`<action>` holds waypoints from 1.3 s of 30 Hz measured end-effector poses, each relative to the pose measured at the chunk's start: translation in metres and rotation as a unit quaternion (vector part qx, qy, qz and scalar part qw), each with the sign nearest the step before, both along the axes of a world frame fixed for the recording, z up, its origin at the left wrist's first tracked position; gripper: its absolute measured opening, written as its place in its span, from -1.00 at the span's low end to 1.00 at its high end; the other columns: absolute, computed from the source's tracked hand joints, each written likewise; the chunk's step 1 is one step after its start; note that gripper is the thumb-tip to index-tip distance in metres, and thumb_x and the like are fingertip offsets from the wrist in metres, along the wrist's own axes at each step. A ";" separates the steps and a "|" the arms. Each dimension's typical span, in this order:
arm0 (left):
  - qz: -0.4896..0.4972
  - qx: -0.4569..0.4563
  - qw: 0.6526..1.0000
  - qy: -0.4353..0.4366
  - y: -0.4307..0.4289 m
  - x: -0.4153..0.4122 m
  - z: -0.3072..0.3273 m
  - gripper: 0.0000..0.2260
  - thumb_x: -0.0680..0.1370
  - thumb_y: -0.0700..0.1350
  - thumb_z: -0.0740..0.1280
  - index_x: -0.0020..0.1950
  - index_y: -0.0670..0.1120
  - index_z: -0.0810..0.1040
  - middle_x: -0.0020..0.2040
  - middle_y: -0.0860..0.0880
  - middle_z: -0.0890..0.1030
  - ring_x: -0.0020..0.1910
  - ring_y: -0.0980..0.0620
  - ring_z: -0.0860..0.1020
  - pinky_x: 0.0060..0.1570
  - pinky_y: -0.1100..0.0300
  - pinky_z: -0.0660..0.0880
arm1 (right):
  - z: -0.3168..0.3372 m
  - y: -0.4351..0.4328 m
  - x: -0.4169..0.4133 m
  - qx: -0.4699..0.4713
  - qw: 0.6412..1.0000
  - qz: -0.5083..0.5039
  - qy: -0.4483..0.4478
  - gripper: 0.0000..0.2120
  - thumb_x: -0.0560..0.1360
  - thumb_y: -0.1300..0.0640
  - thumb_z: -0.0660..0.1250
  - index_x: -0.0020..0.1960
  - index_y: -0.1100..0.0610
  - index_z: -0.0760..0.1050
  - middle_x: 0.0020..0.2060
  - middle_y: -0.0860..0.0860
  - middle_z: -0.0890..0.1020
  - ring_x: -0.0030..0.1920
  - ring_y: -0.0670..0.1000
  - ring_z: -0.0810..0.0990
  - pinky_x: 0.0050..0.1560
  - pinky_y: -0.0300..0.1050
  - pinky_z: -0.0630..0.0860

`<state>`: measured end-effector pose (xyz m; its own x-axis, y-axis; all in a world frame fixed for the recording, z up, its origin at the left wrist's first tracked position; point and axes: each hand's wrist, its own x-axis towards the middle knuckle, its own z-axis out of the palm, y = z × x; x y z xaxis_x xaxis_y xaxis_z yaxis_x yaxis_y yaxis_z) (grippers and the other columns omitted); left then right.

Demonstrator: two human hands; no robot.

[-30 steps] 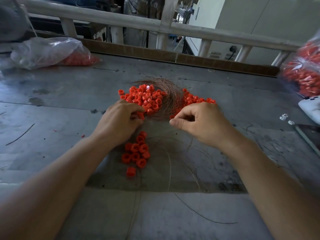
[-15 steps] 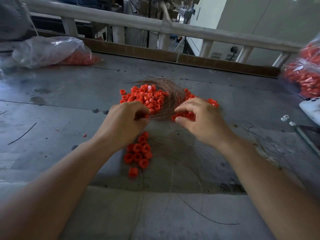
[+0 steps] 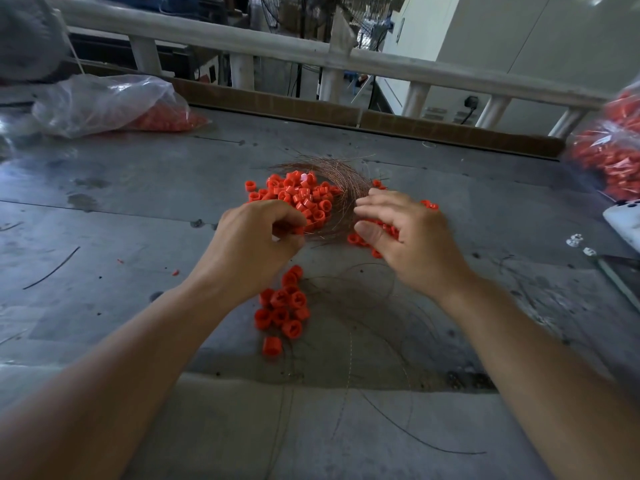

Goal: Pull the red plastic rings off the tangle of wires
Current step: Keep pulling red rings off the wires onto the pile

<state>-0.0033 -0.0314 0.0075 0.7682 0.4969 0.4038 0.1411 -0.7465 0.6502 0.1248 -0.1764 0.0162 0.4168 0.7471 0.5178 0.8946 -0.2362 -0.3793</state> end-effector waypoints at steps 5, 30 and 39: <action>-0.081 -0.144 0.984 -0.059 -0.006 -0.004 0.009 -0.78 0.39 -0.23 0.44 -0.18 0.12 0.57 -0.13 0.14 0.60 -0.21 0.24 0.55 -0.12 0.40 0.51 | 0.008 -0.004 -0.006 0.126 0.991 0.025 -0.044 -0.88 0.39 0.26 0.38 -0.11 0.28 0.62 -0.17 0.08 0.65 -0.08 -0.11 0.57 0.02 -0.31 0.47; -0.233 -0.471 0.841 -0.129 -0.011 -0.012 0.020 -0.80 0.29 -0.32 0.31 -0.22 -0.11 0.66 -0.21 -0.09 0.67 -0.20 0.02 0.65 -0.23 0.29 0.56 | 0.024 -0.010 -0.031 0.159 0.985 0.056 0.038 -0.92 0.44 0.24 0.33 -0.11 0.12 0.58 -0.29 -0.22 0.46 -0.29 -0.26 0.45 -0.26 -0.48 0.32; -0.190 -0.475 0.848 -0.138 -0.012 -0.012 0.021 -0.77 0.29 -0.27 0.31 -0.10 -0.13 0.63 -0.33 -0.04 0.62 -0.36 0.13 0.58 -0.32 0.35 0.53 | 0.023 -0.010 -0.032 0.153 0.986 0.052 0.041 -0.93 0.43 0.25 0.34 -0.13 0.17 0.60 -0.31 -0.23 0.44 -0.30 -0.30 0.45 -0.29 -0.50 0.31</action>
<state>-0.0157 -0.0437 0.0287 0.8869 0.4372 0.1495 -0.2474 0.1761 0.9528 0.0932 -0.1859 0.0395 0.3951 0.6022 0.6938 0.8717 -0.0074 -0.4900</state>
